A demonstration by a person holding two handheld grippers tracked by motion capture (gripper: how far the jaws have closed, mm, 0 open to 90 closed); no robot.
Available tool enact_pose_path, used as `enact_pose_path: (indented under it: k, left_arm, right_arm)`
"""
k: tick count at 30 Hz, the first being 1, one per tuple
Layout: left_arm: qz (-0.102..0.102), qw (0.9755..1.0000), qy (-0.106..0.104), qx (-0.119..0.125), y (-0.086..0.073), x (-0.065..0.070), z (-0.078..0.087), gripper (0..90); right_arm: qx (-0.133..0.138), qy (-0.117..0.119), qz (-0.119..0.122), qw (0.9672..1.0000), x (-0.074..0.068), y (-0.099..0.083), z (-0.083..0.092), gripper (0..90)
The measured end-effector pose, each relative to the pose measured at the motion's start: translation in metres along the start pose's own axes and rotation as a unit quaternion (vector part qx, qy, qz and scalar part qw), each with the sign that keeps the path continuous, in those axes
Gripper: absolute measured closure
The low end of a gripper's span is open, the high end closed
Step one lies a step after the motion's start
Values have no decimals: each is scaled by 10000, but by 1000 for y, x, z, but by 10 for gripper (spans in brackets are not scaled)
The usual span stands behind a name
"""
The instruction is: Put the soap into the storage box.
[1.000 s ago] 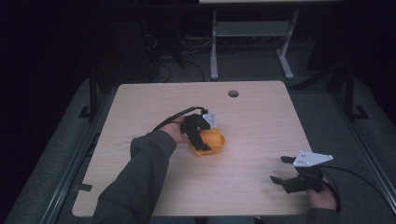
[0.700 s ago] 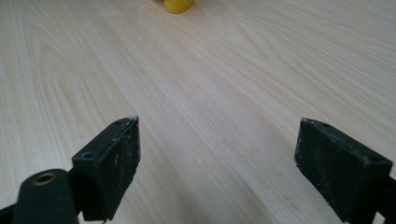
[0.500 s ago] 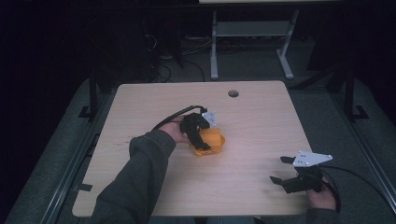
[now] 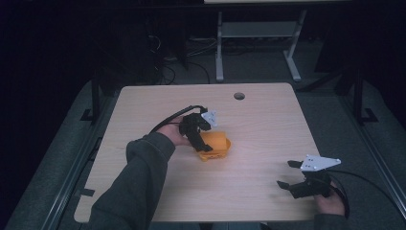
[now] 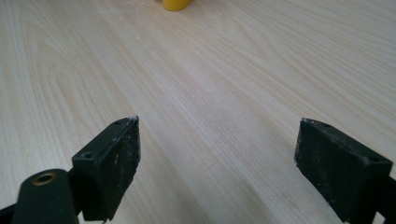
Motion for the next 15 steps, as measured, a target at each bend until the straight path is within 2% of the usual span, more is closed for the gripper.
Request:
enact_pose_path:
  k: [15]
  left_arm:
    - [93, 9999, 59, 71, -8, 4, 14, 179]
  right_arm:
    - [-15, -22, -43, 10000, 1, 0, 0, 137]
Point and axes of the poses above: each handheld gripper's, and its own axes: z roughly backward along the jaws, y roughly out of its top, x roughly to its right, the point moved 9 cm from there along -z, roughly forward along the jaws, and after that the axes turned 12 degrees about -x, right-handed, at the moved point
